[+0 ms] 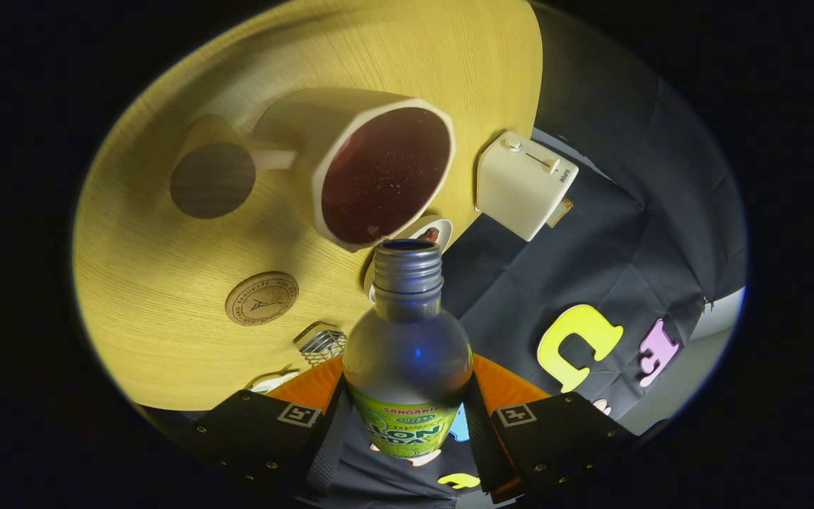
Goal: Take the bottle from table, then pour the juice into the cup, finally place the bottle on the coaster
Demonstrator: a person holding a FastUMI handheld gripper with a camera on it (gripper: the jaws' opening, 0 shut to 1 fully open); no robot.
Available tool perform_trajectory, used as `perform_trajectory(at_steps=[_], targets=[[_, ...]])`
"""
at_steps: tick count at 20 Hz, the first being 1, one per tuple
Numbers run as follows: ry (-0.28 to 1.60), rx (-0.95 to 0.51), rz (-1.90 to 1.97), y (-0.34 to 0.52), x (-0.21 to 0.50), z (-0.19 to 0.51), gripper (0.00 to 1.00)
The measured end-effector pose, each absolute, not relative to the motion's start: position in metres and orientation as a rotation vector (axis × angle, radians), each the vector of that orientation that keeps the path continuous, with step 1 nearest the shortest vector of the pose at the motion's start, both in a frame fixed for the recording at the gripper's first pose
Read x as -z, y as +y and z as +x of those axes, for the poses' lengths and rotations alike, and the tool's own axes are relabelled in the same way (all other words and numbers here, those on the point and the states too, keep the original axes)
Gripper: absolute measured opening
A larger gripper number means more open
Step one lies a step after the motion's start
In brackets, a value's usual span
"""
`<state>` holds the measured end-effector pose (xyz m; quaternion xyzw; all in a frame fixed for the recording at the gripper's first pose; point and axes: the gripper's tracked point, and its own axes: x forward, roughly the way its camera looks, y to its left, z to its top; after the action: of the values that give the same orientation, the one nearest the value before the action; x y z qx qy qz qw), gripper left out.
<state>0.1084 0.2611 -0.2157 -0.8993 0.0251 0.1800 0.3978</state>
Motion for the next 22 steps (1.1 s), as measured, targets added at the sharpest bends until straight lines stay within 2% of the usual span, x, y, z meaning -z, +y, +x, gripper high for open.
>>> perform_trajectory(at_steps=[22], targets=[[0.136, -0.508, -2.103, 0.260, 0.237, 0.102, 0.75]])
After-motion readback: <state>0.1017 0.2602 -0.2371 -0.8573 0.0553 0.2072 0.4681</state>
